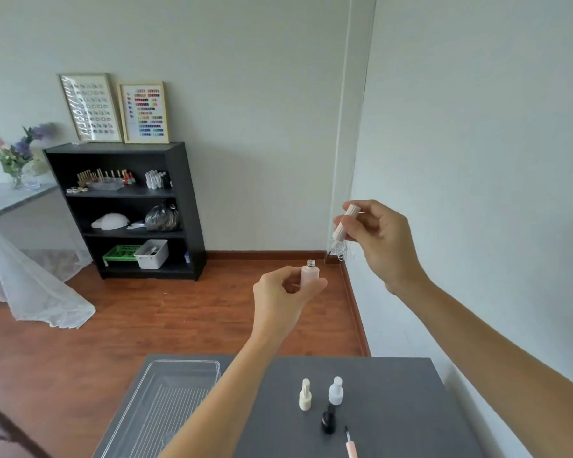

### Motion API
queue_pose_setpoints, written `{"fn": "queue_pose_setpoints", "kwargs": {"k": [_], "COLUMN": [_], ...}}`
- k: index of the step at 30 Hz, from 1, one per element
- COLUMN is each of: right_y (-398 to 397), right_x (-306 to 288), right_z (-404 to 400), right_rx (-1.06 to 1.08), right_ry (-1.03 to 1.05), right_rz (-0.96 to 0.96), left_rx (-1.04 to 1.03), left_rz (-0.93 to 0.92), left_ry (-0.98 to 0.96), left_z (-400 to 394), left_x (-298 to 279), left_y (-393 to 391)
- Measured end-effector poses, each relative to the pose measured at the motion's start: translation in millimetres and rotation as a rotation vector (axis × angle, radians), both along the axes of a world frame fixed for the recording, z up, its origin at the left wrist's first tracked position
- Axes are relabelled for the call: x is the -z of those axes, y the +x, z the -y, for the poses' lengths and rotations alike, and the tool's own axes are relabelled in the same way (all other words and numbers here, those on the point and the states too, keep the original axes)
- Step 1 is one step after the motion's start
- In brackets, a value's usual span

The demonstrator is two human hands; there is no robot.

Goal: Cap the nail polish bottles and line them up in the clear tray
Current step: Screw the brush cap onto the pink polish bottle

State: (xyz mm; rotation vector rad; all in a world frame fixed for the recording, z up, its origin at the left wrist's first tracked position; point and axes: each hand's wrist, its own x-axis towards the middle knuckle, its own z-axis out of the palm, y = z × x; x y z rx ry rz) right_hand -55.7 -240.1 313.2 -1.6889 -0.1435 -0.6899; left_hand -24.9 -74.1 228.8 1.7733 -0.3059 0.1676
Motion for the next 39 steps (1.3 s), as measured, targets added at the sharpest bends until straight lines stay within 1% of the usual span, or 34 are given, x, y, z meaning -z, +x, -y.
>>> {"fn": "queue_pose_setpoints", "kwargs": {"k": [4, 8, 14, 21, 25, 29, 31, 33, 35, 37, 39], "right_y": [8, 11, 12, 13, 14, 16, 15, 14, 13, 12, 12], "right_x": [-28, -40, -46, -38, -34, -33, -35, -37, -39, -40, -41], "right_z": [-3, -2, 1, 1, 2, 2, 3, 8, 12, 13, 11], "right_rx": [-0.006, 0.003, -0.021, -0.103, -0.050, 0.031, -0.079, -0.275, -0.399, -0.413, -0.336], "right_ry": [-0.093, -0.160, -0.201, -0.246, -0.287, -0.414, -0.389, -0.300, -0.231, -0.204, -0.189], "right_rz": [0.032, 0.034, 0.023, -0.084, -0.115, -0.130, -0.191, -0.238, -0.231, -0.203, -0.183], "left_rx": [0.004, 0.006, 0.010, 0.015, 0.006, 0.017, 0.019, 0.013, 0.009, 0.004, 0.004], "left_rz": [0.061, 0.080, 0.096, 0.107, 0.103, 0.094, 0.084, 0.077, 0.079, 0.083, 0.082], "left_ry": [-0.017, -0.027, -0.032, -0.041, -0.038, -0.034, -0.036, -0.036, -0.030, -0.021, -0.021], "left_z": [11, 15, 17, 20, 21, 22, 23, 23, 23, 23, 24], "left_x": [-27, -43, -52, -57, -58, -56, -56, -56, -56, -56, -55], "left_y": [-3, -4, -7, -9, -9, -10, -10, -10, -9, -9, -9]}}
